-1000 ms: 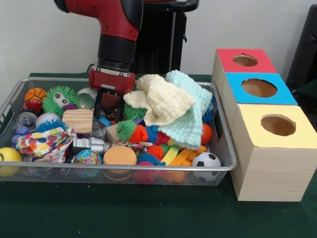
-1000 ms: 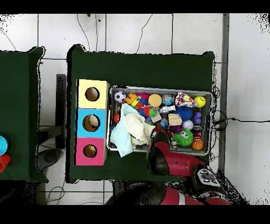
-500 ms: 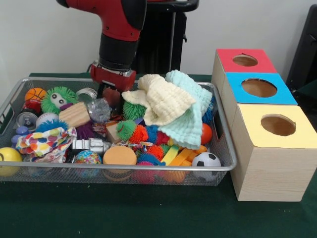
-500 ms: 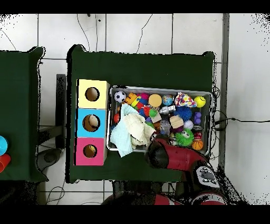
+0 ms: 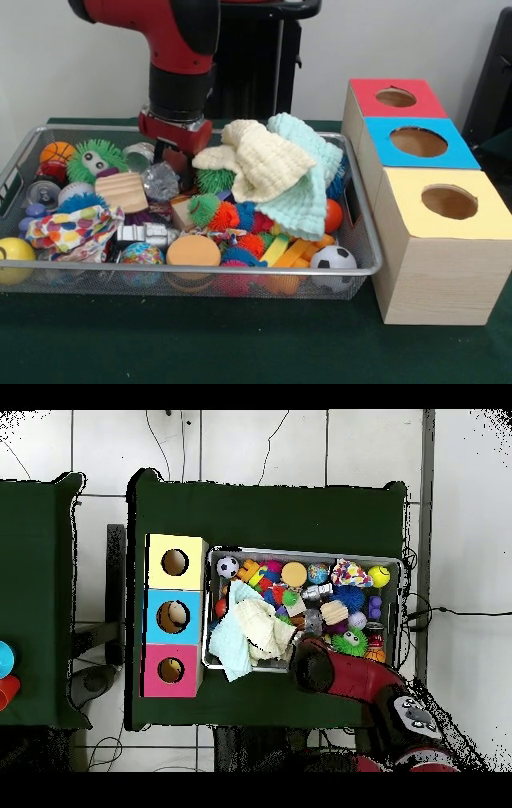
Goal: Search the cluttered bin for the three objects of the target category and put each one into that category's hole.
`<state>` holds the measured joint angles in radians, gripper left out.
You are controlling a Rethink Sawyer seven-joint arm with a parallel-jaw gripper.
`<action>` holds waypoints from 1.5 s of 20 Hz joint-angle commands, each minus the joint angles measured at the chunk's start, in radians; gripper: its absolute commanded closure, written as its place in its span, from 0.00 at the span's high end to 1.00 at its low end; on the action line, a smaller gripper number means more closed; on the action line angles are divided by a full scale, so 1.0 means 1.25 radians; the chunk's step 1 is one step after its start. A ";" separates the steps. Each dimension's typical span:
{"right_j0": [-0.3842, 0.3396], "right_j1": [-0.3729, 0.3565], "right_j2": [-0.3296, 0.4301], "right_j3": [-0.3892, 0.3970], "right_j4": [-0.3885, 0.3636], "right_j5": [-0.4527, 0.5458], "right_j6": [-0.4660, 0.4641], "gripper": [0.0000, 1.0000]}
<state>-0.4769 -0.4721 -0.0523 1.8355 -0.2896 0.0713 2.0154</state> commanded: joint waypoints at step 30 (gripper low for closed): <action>-0.151 0.117 0.225 0.156 -0.093 -0.329 0.134 0.00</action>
<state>-0.7196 -0.3730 0.1388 2.0024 -0.4500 -0.4684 2.0154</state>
